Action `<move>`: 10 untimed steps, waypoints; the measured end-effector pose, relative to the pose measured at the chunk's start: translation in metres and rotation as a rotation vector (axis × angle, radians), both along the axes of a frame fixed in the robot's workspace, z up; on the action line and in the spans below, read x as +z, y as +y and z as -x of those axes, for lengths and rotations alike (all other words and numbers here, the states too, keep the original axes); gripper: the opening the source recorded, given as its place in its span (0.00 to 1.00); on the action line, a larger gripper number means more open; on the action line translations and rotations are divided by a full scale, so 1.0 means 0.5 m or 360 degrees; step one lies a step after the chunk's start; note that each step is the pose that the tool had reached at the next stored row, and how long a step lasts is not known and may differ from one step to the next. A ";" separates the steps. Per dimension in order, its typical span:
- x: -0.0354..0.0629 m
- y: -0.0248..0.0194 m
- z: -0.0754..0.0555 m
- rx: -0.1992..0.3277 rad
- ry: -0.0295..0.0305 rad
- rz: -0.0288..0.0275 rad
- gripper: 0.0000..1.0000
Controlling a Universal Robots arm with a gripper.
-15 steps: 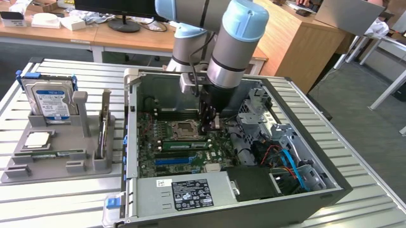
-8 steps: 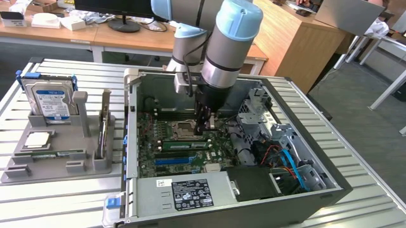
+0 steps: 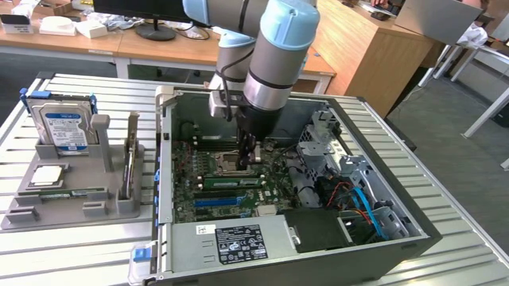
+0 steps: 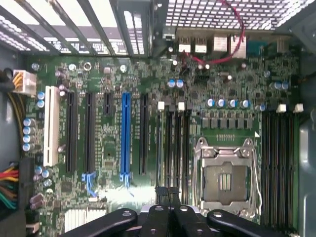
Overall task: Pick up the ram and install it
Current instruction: 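Press down the ram until it locks into place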
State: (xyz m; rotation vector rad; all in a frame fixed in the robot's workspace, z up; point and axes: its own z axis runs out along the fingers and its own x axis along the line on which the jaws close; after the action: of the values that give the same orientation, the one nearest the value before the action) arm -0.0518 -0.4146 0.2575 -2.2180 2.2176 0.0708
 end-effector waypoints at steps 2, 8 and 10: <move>0.000 0.0000 0.008 0.0000 0.00000 0.00001 0.10; 0.000 0.0000 0.028 0.0000 0.00000 0.00001 0.10; -0.001 0.0000 0.034 0.0000 0.00000 0.00000 0.10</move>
State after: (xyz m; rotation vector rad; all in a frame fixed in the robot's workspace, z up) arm -0.0688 -0.4146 0.2572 -2.2179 2.2176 0.0708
